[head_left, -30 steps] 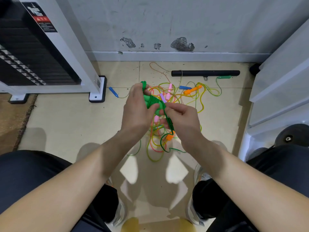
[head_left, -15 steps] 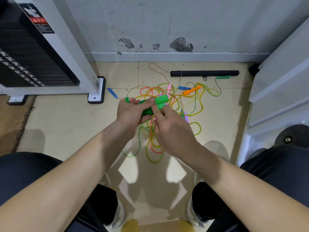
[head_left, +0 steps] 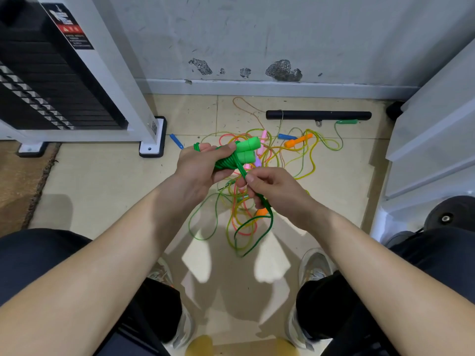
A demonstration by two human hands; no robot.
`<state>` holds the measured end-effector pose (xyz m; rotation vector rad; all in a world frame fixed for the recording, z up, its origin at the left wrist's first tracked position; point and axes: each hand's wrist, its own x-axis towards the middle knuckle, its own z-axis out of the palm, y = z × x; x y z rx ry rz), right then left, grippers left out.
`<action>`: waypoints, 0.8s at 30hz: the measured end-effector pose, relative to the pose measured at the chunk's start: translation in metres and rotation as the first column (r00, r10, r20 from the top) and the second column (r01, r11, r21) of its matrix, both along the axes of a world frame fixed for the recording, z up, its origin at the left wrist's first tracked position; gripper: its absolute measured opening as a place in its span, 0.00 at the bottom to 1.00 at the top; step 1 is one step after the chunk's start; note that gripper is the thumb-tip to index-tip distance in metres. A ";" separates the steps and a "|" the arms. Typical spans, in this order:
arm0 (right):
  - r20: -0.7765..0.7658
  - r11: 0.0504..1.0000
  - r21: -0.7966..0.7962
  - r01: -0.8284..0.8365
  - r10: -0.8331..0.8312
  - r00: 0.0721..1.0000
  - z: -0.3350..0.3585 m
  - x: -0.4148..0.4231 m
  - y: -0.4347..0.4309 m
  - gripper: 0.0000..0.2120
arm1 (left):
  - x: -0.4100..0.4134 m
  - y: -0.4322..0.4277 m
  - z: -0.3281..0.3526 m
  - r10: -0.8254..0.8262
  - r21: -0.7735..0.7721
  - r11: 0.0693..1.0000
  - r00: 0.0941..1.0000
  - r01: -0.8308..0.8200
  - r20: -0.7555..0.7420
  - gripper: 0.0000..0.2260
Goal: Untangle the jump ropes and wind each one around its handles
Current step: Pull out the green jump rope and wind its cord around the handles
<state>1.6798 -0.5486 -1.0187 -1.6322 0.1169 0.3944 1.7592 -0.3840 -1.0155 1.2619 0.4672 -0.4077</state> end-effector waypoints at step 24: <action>0.006 0.167 -0.979 -0.119 0.602 0.798 0.028 0.008 -0.037 0.19 | -0.015 0.012 0.030 -0.813 0.379 0.541 0.582 0.751 0.008 0.26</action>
